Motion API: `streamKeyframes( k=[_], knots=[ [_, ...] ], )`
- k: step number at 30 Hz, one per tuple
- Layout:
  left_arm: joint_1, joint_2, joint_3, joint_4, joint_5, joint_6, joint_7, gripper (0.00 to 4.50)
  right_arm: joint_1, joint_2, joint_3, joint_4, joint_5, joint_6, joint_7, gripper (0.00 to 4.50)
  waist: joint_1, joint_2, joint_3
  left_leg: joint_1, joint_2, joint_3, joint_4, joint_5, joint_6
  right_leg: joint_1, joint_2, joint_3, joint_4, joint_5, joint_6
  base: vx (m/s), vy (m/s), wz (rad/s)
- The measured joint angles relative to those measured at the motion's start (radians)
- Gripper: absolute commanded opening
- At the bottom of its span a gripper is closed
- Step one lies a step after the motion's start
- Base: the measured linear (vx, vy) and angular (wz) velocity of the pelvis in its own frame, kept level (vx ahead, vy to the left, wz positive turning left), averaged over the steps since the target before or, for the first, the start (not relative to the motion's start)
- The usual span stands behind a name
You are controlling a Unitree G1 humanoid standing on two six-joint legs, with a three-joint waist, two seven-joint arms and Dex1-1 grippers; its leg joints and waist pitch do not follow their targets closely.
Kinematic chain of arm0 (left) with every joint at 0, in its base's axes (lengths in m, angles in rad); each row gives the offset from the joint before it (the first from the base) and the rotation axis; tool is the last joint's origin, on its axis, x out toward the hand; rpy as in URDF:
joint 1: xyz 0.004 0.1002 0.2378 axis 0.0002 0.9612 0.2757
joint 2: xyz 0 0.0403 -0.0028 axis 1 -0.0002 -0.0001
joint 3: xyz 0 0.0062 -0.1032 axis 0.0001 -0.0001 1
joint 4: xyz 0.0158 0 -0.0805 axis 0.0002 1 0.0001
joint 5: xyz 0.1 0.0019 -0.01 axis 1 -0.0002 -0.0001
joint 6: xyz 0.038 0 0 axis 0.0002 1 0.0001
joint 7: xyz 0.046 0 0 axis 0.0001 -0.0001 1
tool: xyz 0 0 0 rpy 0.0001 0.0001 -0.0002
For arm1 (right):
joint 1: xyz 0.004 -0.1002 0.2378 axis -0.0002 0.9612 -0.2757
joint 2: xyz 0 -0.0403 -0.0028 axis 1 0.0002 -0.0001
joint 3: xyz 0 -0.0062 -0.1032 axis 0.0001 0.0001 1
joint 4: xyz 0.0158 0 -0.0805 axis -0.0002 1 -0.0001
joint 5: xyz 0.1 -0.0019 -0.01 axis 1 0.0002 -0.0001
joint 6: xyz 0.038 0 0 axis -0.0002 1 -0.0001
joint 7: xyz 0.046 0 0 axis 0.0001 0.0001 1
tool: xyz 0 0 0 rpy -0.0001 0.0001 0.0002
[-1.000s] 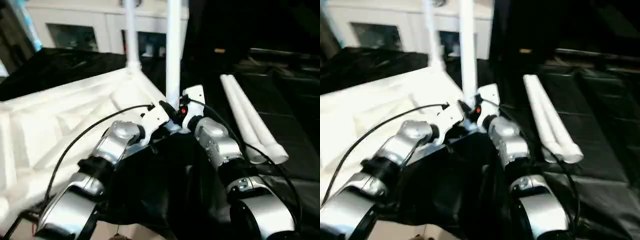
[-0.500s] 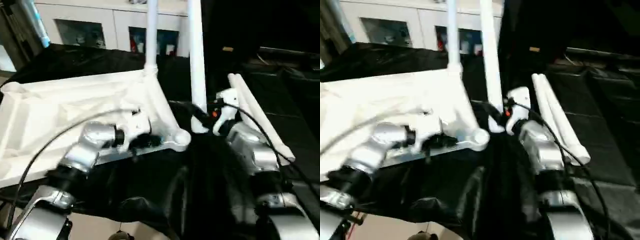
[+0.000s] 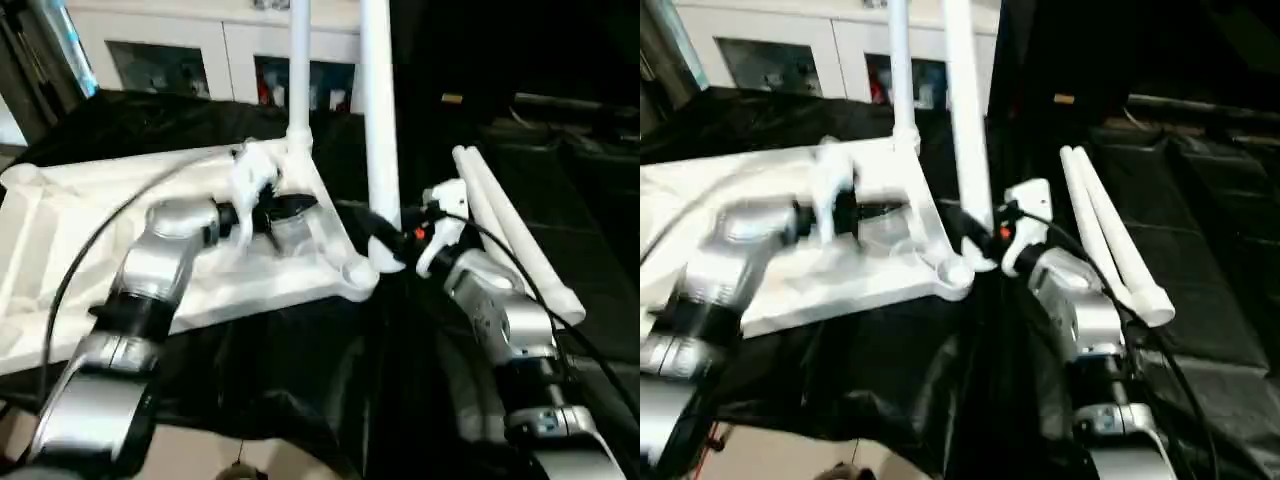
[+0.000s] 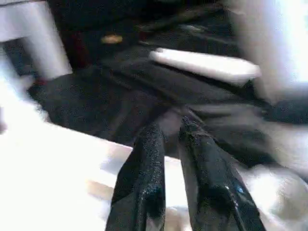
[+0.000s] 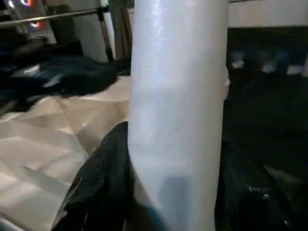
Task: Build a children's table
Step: Insert table leg to table base
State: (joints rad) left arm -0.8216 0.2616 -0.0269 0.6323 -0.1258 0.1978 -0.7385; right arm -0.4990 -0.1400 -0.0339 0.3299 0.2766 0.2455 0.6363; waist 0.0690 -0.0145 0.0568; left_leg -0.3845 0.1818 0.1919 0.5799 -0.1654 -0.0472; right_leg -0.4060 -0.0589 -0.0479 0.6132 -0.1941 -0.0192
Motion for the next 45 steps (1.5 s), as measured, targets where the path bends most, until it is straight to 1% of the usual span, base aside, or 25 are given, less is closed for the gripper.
streamKeyframes(
  k=[3,5,8,10,13,15,17,20,23,26,28,29,31,33,36,37,38,39,42,45],
  knots=[
    [-0.048,-0.061,0.011,-0.004,-0.008,0.017,0.058,0.75,0.0,0.007,0.017,-0.015,0.001,0.012,-0.001,1.88,0.012,-0.002,0.001,-0.001,0.0,0.0,0.002,0.001,0.005,0.0,0.0,0.0,0.0,0.0,0.0,0.0,0.0,0.0],
    [-0.062,-0.088,0.008,-0.025,-0.017,0.023,0.062,0.75,0.0,0.009,0.025,-0.015,0.001,0.018,-0.002,1.88,0.016,-0.002,0.001,-0.001,0.0,0.0,0.003,0.001,0.007,0.0,0.0,0.0,0.0,0.0,0.0,0.0,0.0,0.0],
    [-0.068,-0.131,0.007,-0.067,-0.046,0.044,0.061,0.75,0.0,0.007,0.022,-0.017,0.0,0.025,-0.009,1.88,0.02,-0.003,0.002,-0.001,0.001,0.0,0.005,0.001,0.008,0.0,0.0,0.0,0.001,0.0,0.0,0.0,0.0,0.0],
    [-0.053,-0.152,0.0,-0.131,-0.082,0.072,0.035,0.75,0.001,-0.001,0.022,-0.034,-0.001,0.025,-0.009,1.88,0.021,-0.004,0.003,-0.001,0.001,0.0,0.005,0.001,0.008,0.0,0.0,0.0,0.001,0.0,0.0,0.0,0.0,0.0],
    [-0.03,-0.191,-0.037,-0.283,-0.158,0.126,-0.04,0.75,0.001,-0.005,0.023,-0.048,-0.007,0.025,-0.014,1.88,0.025,-0.007,0.005,-0.002,0.002,0.0,0.006,0.0,0.008,0.0,0.0,0.0,0.002,0.0,0.0,0.0,0.0,0.0],
    [-0.028,-0.196,-0.049,-0.354,-0.183,0.14,-0.067,0.75,0.006,-0.006,0.024,-0.046,-0.009,0.029,-0.019,1.88,0.022,-0.007,0.005,-0.001,0.002,0.001,0.007,0.0,0.007,0.0,0.0,0.0,0.002,0.0,0.0,0.0,0.0,0.0],
    [-0.018,-0.2,-0.063,-0.391,-0.197,0.144,-0.088,0.75,0.009,-0.011,0.024,-0.04,-0.012,0.036,-0.02,1.88,0.02,-0.007,0.005,0.0,0.002,0.001,0.007,-0.001,0.005,0.001,0.0,0.001,0.002,0.001,0.0,0.0,0.0,0.0],
    [0.0,-0.203,-0.065,-0.395,-0.203,0.147,-0.09,0.75,0.018,-0.012,0.03,-0.038,-0.013,0.036,-0.02,1.88,0.015,-0.008,0.005,0.0,0.002,0.001,0.008,-0.001,0.003,0.001,0.0,0.001,0.003,0.003,0.001,0.0,0.0,0.0],
    [0.0,-0.203,-0.063,-0.395,-0.202,0.15,-0.079,0.75,0.017,-0.012,0.032,-0.035,-0.013,0.037,-0.021,1.88,0.017,-0.008,0.005,0.0,0.002,0.001,0.009,-0.001,0.003,0.001,0.0,0.001,0.003,0.003,0.001,0.0,0.0,0.0],
    [0.0,-0.19,-0.051,-0.385,-0.194,0.141,-0.055,0.75,0.016,-0.012,0.032,-0.034,-0.013,0.048,-0.023,1.88,0.018,-0.008,0.005,-0.001,0.002,0.001,0.009,-0.001,0.003,0.001,0.0,0.001,0.002,0.003,0.001,0.0,0.0,0.0],
    [-0.001,-0.163,-0.049,-0.369,-0.172,0.13,-0.043,0.75,0.014,-0.012,0.039,-0.034,-0.014,0.054,-0.022,1.88,0.017,-0.008,0.005,0.0,0.002,0.002,0.009,-0.001,0.003,0.001,0.0,0.001,0.002,0.004,0.002,0.0,0.0,0.0],
    [-0.001,-0.146,-0.051,-0.36,-0.158,0.122,-0.041,0.75,0.014,-0.013,0.041,-0.034,-0.014,0.056,-0.022,1.88,0.015,-0.008,0.005,0.0,0.003,0.001,0.009,-0.001,0.003,0.001,0.0,0.001,0.003,0.004,0.002,0.0,0.0,0.0],
    [0.002,-0.082,-0.071,-0.329,-0.111,0.087,-0.053,0.75,0.013,-0.015,0.043,-0.034,-0.014,0.061,-0.022,1.88,0.014,-0.008,0.005,0.0,0.003,0.001,0.009,-0.001,0.003,0.001,0.001,0.001,0.003,0.004,0.002,0.0,0.0,0.0],
    [0.038,0.003,-0.1,-0.303,-0.072,0.044,-0.116,1.08,0.011,-0.029,0.045,-0.034,-0.017,0.077,-0.022,1.88,0.013,-0.008,0.005,0.0,0.003,0.001,0.009,-0.001,0.003,0.001,0.001,0.001,0.002,0.004,0.002,0.0,0.0,0.0],
    [0.127,0.075,-0.151,-0.274,-0.046,0.038,-0.224,1.11,0.01,-0.044,0.043,-0.031,-0.033,0.083,-0.022,1.88,0.017,-0.009,0.006,-0.001,0.003,0.002,0.009,-0.002,0.003,0.001,0.001,0.001,0.002,0.004,0.002,0.0,0.0,0.0],
    [0.146,0.085,-0.174,-0.267,-0.041,0.039,-0.25,1.23,0.01,-0.044,0.043,-0.031,-0.034,0.087,-0.022,1.88,0.019,-0.009,0.006,-0.001,0.003,0.002,0.009,-0.002,0.003,0.001,0.001,0.001,0.002,0.004,0.002,0.0,0.0,0.0],
    [0.161,0.088,-0.193,-0.261,-0.033,0.039,-0.269,1.5,0.01,-0.043,0.045,-0.031,-0.034,0.093,-0.021,1.88,0.023,-0.009,0.006,-0.001,0.003,0.002,0.009,-0.002,0.003,0.001,0.0,0.001,0.002,0.004,0.002,0.0,0.0,0.0],
    [0.172,0.092,-0.218,-0.255,-0.024,0.039,-0.29,1.53,0.009,-0.042,0.049,-0.031,-0.034,0.097,-0.02,1.88,0.025,-0.01,0.006,-0.002,0.003,0.002,0.01,-0.001,0.003,0.001,0.0,0.001,0.002,0.004,0.002,0.0,0.0,0.0],
    [0.176,0.093,-0.257,-0.238,-0.001,0.028,-0.313,1.52,0.009,-0.042,0.056,-0.031,-0.034,0.1,-0.019,1.88,0.023,-0.009,0.006,0.0,0.003,0.003,0.011,-0.001,0.003,0.002,0.0,0.002,0.002,0.005,0.002,0.0,0.0,0.0],
    [0.174,0.082,-0.277,-0.161,0.035,0.004,-0.316,1.51,0.009,-0.043,0.056,-0.031,-0.034,0.104,-0.019,1.88,0.018,-0.01,0.006,0.001,0.003,0.003,0.011,-0.001,0.002,0.002,0.0,0.002,0.002,0.007,0.004,0.0,0.0,0.0]
  ],
)
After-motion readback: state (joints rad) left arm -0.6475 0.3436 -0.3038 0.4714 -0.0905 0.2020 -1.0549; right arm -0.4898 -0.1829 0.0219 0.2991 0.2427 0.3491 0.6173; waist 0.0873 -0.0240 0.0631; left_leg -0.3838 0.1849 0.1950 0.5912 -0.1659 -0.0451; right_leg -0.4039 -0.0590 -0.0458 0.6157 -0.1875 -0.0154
